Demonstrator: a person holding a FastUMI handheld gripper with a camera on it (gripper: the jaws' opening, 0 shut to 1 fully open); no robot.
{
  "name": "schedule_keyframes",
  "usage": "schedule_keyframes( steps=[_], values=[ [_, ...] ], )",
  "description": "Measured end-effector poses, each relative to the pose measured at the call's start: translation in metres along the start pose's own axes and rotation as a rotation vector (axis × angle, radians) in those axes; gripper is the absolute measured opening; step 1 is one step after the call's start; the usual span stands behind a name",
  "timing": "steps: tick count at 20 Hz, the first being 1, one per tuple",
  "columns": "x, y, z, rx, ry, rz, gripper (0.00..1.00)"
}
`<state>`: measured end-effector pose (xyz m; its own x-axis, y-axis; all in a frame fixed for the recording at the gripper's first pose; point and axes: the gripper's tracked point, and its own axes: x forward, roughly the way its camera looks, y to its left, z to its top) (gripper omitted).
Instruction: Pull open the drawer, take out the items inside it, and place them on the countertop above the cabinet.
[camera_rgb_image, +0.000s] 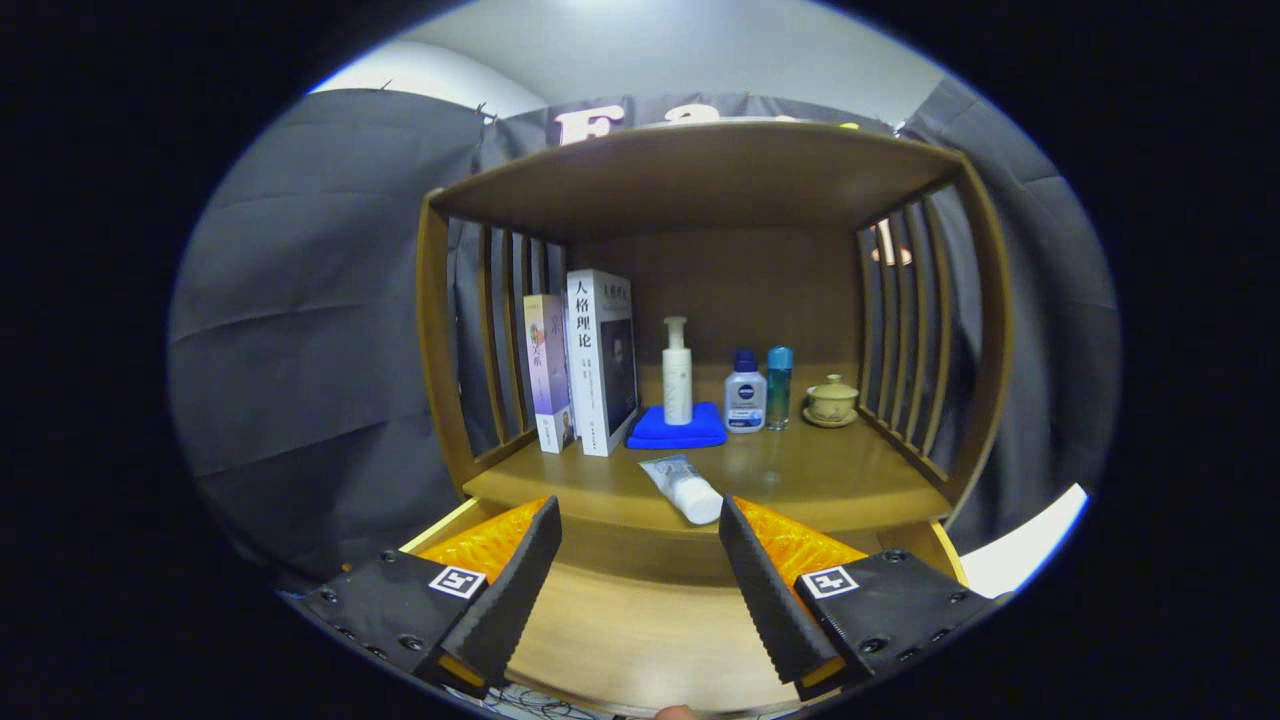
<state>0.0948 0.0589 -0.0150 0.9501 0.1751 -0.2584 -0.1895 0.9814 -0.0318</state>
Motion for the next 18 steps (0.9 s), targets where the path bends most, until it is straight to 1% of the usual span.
schedule_keyframes(
  steps=[5,8,10,14,18],
  values=[
    [-0.058,0.005,-0.033,-0.009,-0.051,-0.042,0.97],
    [-0.081,0.015,-0.054,0.017,-0.074,-0.046,0.97],
    [-0.095,0.014,-0.069,0.029,-0.089,-0.071,0.97],
    [-0.113,0.014,-0.104,0.042,-0.077,-0.092,0.97],
    [-0.115,0.014,-0.136,0.020,-0.031,-0.103,0.97]
  ],
)
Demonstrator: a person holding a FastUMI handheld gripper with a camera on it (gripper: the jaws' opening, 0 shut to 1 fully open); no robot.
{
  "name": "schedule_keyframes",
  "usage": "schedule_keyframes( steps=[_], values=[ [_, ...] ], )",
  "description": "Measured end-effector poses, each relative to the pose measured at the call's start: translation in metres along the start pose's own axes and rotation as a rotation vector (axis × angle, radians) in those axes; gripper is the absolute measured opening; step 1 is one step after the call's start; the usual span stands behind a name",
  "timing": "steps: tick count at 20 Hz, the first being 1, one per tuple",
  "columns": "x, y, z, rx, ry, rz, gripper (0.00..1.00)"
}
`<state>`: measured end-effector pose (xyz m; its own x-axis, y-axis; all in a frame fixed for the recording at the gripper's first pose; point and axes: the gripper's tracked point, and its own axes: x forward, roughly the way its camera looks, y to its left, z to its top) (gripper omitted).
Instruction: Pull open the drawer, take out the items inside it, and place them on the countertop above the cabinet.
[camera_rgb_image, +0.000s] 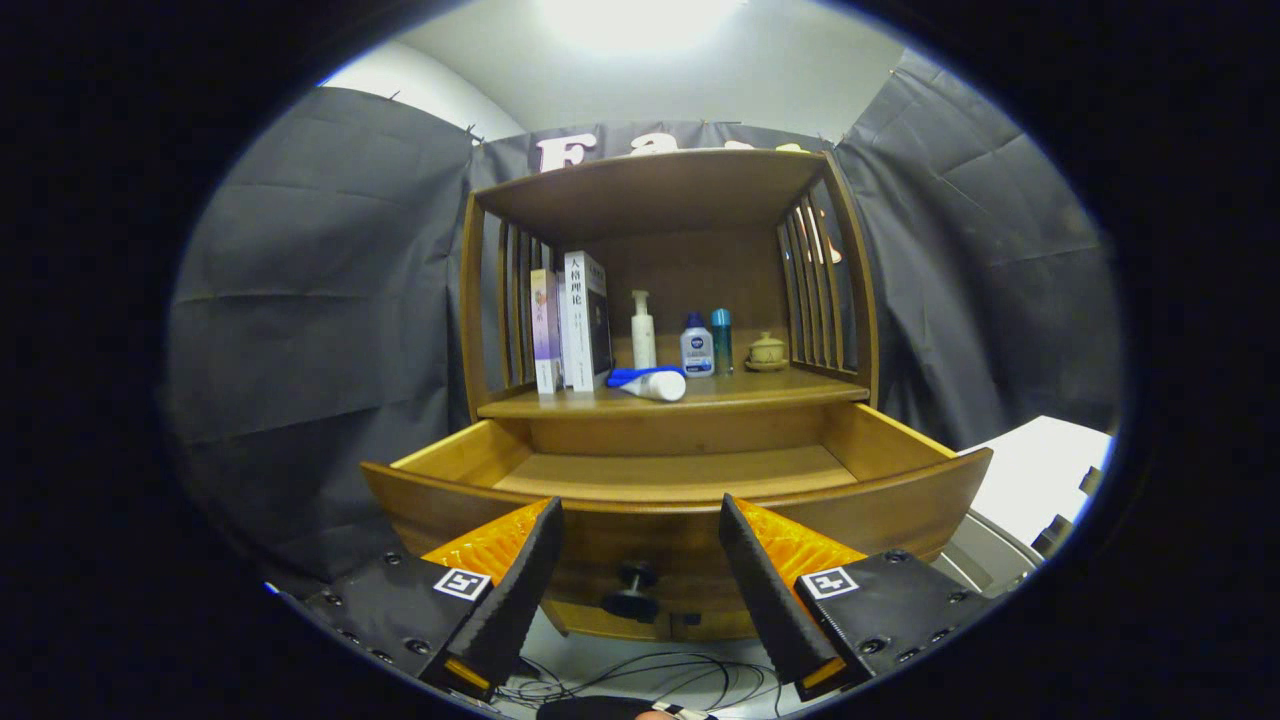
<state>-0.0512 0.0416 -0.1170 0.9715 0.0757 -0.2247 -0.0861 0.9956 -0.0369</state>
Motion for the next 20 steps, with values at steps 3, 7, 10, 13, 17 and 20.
schedule_keyframes(
  steps=[3,7,10,13,17,20],
  values=[
    [0.004,0.004,-0.023,-0.011,0.039,0.001,0.97],
    [0.010,0.004,-0.043,-0.030,0.071,-0.015,0.97],
    [0.015,0.004,-0.051,-0.031,0.088,-0.025,0.97],
    [0.024,0.002,-0.057,-0.016,0.111,-0.047,0.97],
    [0.033,0.003,-0.068,0.025,0.148,-0.063,0.97],
    [0.035,0.000,-0.066,0.041,0.144,-0.086,0.96]
  ],
)
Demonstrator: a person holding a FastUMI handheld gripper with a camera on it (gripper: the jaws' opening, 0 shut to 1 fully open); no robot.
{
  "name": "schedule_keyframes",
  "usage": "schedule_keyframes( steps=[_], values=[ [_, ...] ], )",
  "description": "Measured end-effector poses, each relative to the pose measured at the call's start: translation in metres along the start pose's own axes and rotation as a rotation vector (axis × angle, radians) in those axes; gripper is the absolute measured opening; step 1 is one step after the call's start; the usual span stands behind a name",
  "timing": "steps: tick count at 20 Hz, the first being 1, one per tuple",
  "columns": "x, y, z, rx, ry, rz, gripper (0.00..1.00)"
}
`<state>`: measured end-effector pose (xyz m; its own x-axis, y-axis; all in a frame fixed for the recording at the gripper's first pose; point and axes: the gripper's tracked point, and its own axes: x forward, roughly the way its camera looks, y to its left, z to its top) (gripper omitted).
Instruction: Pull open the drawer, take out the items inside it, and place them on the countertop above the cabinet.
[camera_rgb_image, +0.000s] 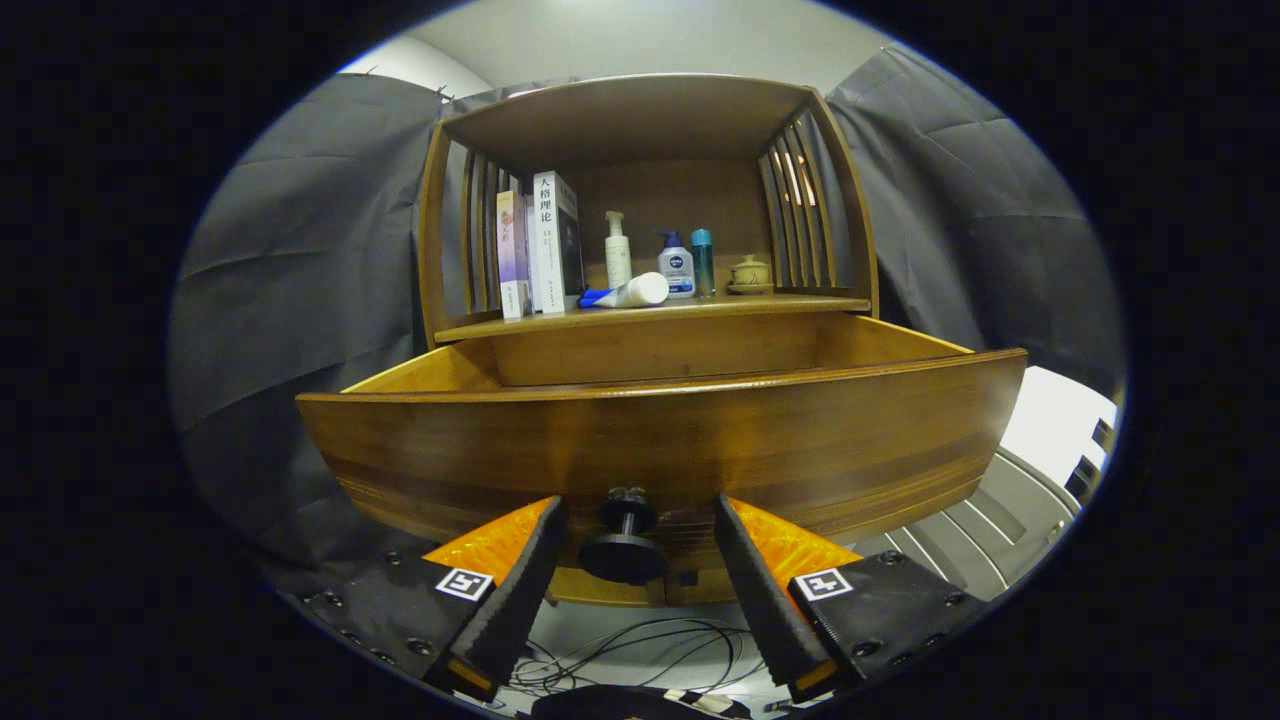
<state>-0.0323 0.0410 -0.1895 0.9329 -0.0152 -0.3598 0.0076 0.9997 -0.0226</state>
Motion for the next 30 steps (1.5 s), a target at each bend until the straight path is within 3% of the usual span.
schedule_keyframes(
  steps=[19,30],
  values=[
    [0.025,-0.003,0.008,0.017,-0.007,-0.006,0.96],
    [0.063,-0.003,0.025,0.019,-0.018,-0.014,0.96]
  ],
)
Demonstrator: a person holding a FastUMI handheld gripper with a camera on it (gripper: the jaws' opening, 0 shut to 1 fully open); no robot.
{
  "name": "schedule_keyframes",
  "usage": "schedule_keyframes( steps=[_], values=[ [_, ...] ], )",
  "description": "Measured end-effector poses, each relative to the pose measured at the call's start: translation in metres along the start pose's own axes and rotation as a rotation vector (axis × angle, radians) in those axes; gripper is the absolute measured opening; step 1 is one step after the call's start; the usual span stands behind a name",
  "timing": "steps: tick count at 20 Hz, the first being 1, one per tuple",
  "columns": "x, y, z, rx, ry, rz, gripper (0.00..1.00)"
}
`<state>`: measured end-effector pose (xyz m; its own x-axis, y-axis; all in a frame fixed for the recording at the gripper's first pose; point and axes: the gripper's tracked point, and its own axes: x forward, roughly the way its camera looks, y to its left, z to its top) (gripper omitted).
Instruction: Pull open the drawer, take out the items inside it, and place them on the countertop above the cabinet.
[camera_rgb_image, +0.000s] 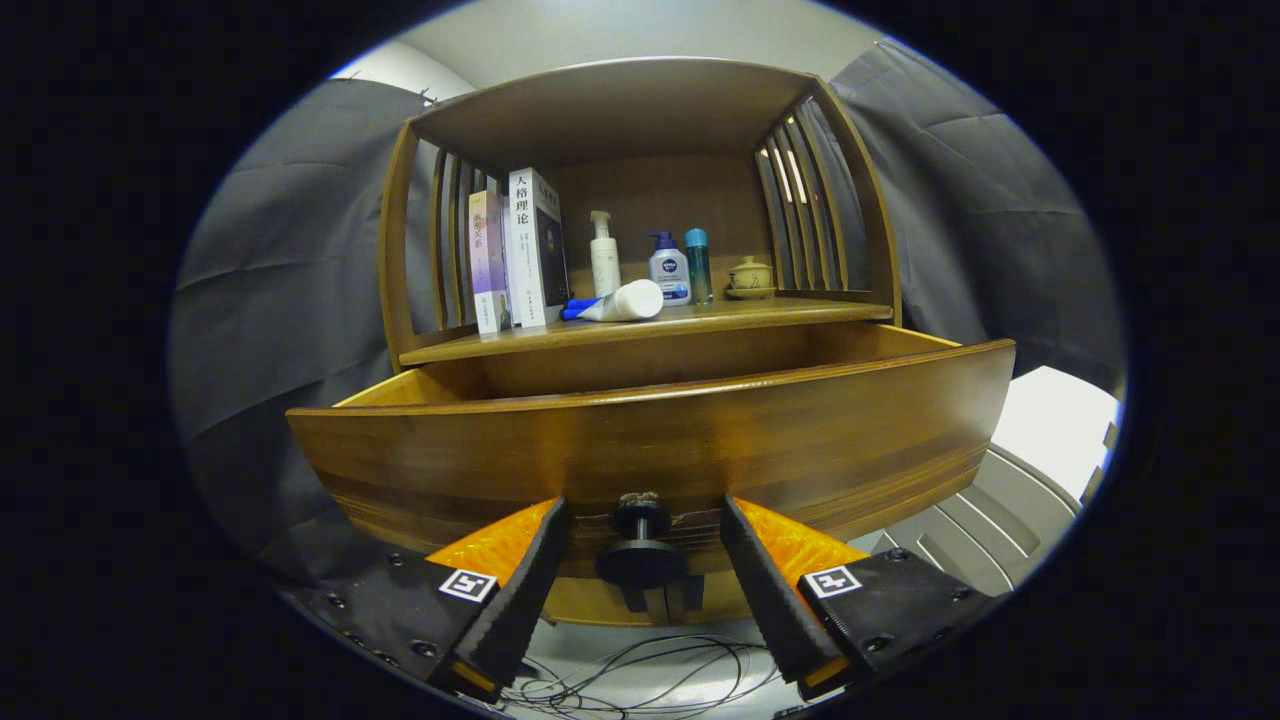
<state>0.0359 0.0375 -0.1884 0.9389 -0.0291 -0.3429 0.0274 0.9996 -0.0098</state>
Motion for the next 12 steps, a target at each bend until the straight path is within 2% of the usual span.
schedule_keyframes(
  steps=[12],
  values=[
    [0.054,0.004,0.016,-0.002,-0.019,-0.021,0.96]
  ],
)
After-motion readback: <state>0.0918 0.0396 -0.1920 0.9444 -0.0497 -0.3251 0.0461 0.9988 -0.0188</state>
